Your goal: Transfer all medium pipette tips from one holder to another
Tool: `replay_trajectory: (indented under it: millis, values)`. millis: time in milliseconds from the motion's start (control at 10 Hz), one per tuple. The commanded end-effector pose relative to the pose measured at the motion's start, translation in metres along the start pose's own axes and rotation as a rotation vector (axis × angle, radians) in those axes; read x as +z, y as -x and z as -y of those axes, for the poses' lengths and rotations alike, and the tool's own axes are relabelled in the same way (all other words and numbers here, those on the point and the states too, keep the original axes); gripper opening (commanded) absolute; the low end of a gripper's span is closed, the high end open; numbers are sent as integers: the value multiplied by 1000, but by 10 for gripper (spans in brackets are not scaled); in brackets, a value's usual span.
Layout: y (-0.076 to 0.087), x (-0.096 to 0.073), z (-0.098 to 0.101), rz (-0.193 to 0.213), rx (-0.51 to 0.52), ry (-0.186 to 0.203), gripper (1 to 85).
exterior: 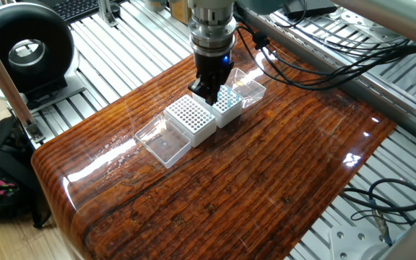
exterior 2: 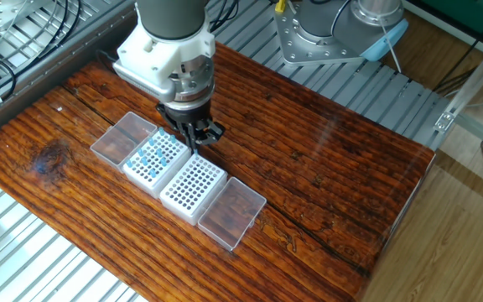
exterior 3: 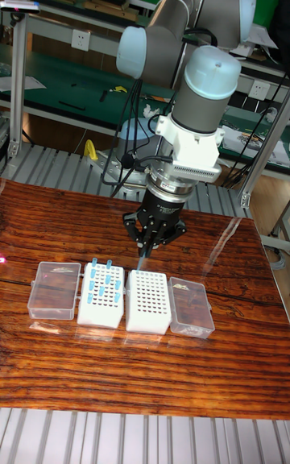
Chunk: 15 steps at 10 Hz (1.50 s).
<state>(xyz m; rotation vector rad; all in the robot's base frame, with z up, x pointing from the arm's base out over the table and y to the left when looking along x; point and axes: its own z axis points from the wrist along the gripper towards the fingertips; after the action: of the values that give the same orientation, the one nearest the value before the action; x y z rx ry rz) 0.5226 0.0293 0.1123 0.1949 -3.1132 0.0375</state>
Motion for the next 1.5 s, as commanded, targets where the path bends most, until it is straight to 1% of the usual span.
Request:
replay_trajectory:
  millis: [0, 100, 200, 300, 700, 1200, 1400]
  values:
    - [1, -1, -1, 4, -7, 6, 30]
    - [2, 0, -2, 6, -17, 9, 60]
    - [3, 0, -2, 10, -26, 10, 150]
    - [3, 0, -3, 10, -26, 16, 160]
    - [3, 2, -2, 10, -29, 11, 163]
    - [4, 3, -4, 11, -40, 19, 250]
    - [5, 1, -3, 10, -43, 20, 257]
